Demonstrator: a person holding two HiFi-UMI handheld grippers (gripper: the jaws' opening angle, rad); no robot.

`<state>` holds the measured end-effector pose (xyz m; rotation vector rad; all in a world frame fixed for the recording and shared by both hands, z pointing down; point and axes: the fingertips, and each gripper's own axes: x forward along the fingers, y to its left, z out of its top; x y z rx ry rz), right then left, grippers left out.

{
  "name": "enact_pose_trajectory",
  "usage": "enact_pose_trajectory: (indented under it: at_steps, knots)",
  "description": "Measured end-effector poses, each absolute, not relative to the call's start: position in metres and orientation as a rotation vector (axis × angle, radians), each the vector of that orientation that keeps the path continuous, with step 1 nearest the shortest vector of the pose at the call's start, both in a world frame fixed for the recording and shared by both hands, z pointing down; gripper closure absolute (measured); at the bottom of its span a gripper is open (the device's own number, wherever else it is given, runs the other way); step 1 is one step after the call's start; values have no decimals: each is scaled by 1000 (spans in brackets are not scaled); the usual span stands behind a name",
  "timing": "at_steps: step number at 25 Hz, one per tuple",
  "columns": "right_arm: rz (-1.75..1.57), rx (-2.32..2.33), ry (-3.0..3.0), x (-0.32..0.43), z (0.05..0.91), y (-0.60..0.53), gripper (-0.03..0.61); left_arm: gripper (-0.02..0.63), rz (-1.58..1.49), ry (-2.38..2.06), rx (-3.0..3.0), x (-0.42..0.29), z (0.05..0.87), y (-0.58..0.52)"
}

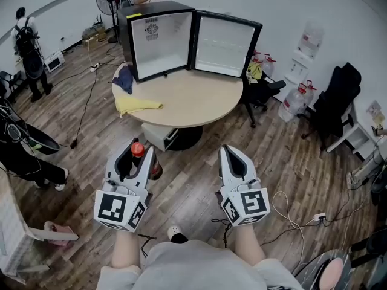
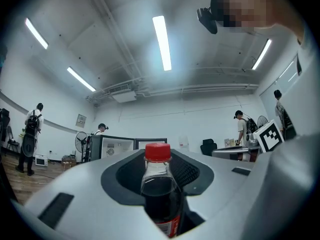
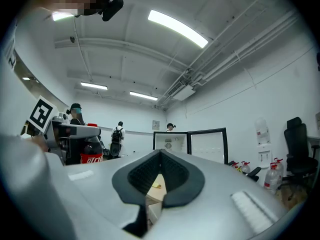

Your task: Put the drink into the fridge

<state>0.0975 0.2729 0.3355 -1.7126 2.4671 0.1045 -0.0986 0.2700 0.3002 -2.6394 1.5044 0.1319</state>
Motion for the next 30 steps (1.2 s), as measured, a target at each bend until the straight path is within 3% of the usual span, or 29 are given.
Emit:
enact_pose_trajectory:
  at_steps: [19, 30]
  knots:
    - [129, -1731, 2476, 65, 334, 206, 569, 459, 150, 1451, -2677, -120, 295, 199]
    - [133, -1650, 2502, 75, 327, 92, 569, 459, 136, 1484, -2648, -103, 290, 100]
